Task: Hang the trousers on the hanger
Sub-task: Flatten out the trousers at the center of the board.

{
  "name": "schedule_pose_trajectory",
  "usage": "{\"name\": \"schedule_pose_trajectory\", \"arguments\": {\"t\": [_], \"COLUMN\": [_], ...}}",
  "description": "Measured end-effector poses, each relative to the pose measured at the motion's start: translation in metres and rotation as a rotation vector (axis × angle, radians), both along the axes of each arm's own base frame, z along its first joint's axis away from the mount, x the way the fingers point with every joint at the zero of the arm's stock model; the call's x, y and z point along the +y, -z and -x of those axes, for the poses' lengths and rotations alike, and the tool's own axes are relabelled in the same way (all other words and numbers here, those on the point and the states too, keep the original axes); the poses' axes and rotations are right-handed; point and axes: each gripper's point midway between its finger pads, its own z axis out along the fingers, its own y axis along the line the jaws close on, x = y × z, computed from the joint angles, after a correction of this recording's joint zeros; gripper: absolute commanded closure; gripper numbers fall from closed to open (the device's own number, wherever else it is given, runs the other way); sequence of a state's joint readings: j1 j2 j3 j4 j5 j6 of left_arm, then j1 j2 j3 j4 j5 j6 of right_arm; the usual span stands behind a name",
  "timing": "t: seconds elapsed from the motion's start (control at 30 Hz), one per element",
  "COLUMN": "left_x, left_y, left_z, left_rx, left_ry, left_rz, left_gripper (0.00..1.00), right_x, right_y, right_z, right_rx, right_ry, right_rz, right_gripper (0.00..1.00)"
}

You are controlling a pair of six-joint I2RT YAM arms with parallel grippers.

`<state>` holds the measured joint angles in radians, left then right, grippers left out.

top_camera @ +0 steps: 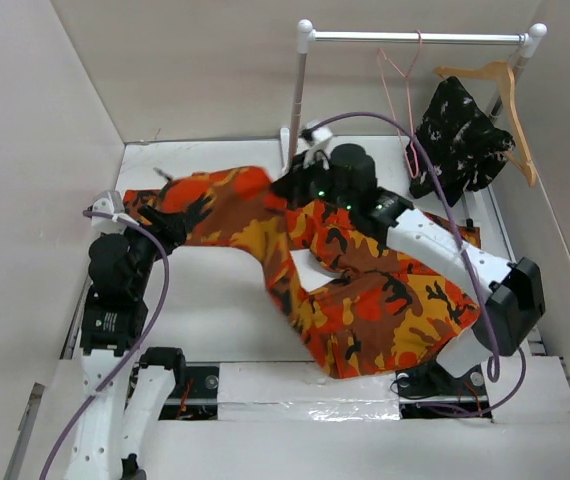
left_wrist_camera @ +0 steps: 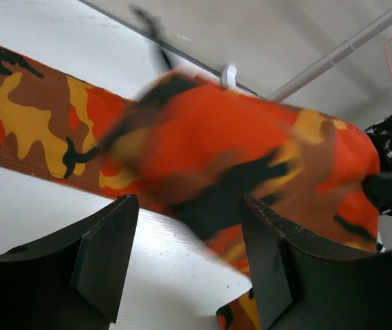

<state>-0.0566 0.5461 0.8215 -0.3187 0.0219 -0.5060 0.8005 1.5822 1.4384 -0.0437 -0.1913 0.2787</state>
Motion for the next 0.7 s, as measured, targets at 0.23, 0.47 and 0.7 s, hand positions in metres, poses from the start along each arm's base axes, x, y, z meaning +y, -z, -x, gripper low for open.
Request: {"name": "schedule_pose_trajectory", "arguments": {"t": [0.23, 0.47, 0.7], "left_x": [-0.012, -0.016, -0.030], "left_y": [0.058, 0.137, 0.187], "left_z": [-0.031, -0.032, -0.051], "left_rx": [0.141, 0.285, 0.386], "left_ry": [0.035, 0.009, 0.029], "left_rz": [0.052, 0.131, 0.198], "left_gripper": [0.45, 0.43, 0.45], "right_x": [-0.077, -0.094, -0.093], "right_y": [0.202, 0.268, 0.216], "right_z": [-0.076, -0.060, -0.066], "right_rx": [0.341, 0.489, 0.384], "right_ry": [0.196, 0.207, 0.236], "right_rz": [0.244, 0.373, 0.318], "right_gripper": [0.94, 0.51, 0.40]}}
